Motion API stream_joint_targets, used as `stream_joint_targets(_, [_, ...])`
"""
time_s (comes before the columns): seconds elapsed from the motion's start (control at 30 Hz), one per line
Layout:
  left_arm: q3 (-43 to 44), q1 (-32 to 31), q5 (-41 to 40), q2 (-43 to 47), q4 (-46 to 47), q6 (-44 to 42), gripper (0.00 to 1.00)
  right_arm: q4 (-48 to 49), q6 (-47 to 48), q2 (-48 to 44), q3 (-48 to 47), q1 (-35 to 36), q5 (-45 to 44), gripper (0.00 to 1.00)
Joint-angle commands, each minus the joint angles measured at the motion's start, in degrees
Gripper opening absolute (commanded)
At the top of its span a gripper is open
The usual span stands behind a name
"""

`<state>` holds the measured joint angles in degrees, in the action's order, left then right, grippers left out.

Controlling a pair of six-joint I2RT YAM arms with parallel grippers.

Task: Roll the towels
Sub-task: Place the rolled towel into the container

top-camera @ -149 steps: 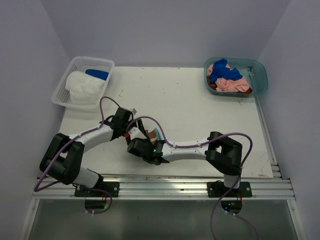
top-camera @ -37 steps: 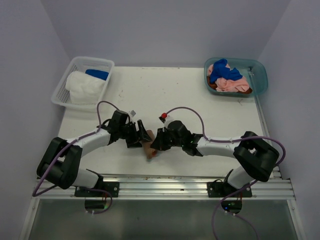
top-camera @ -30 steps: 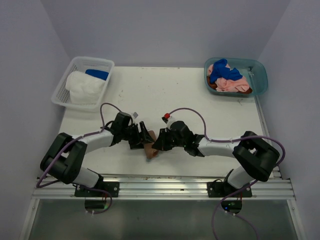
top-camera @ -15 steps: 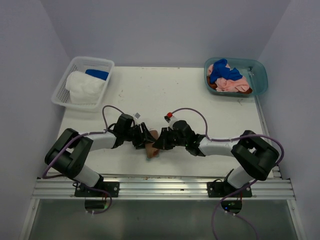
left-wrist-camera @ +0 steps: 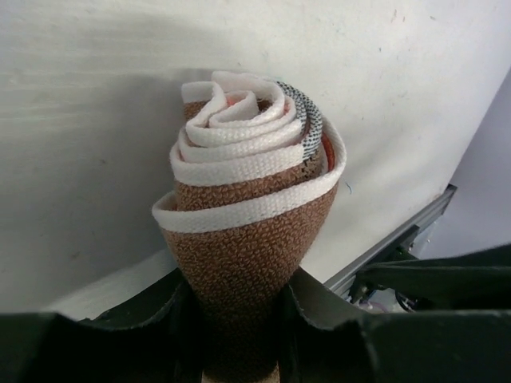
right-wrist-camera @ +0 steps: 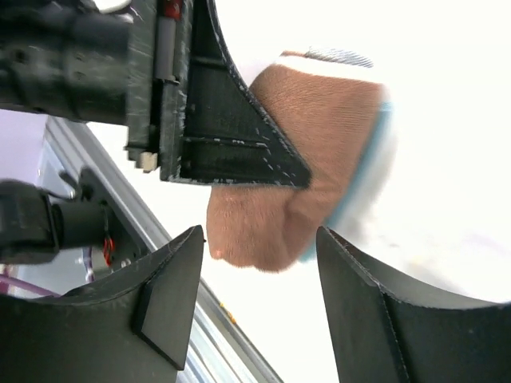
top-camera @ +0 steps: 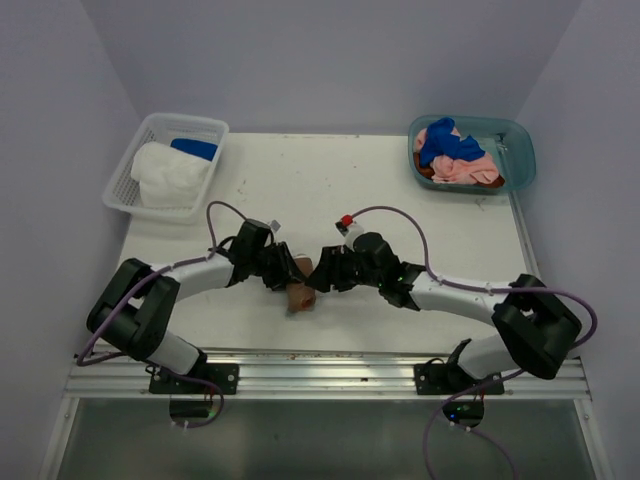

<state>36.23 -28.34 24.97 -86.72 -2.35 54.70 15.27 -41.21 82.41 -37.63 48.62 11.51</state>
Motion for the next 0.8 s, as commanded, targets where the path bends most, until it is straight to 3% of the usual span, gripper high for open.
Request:
stream_joint_targets(0.0, [5.3, 1.6, -4.6, 2.6, -9.9, -4.3, 0.17, -7.2, 4.5, -7.3, -2.5, -2.4, -5.1, 0.63])
stream_joint_targets(0.17, [10.1, 4.2, -5.1, 4.1, -15.1, -7.4, 0.17, -13.5, 7.2, -13.5, -1.9, -8.1, -7.5, 0.64])
stream_joint_targets(0.5, [33.8, 18.8, -8.4, 2.5, -30.0, -15.7, 0.17, -18.4, 8.7, -16.4, -0.5, -9.9, -9.8, 0.64])
stream_joint_targets(0.77, [44.6, 32.4, -5.0, -2.7, -28.7, -13.3, 0.17, -19.5, 8.5, -16.0, -1.0, -10.0, -8.8, 0.63])
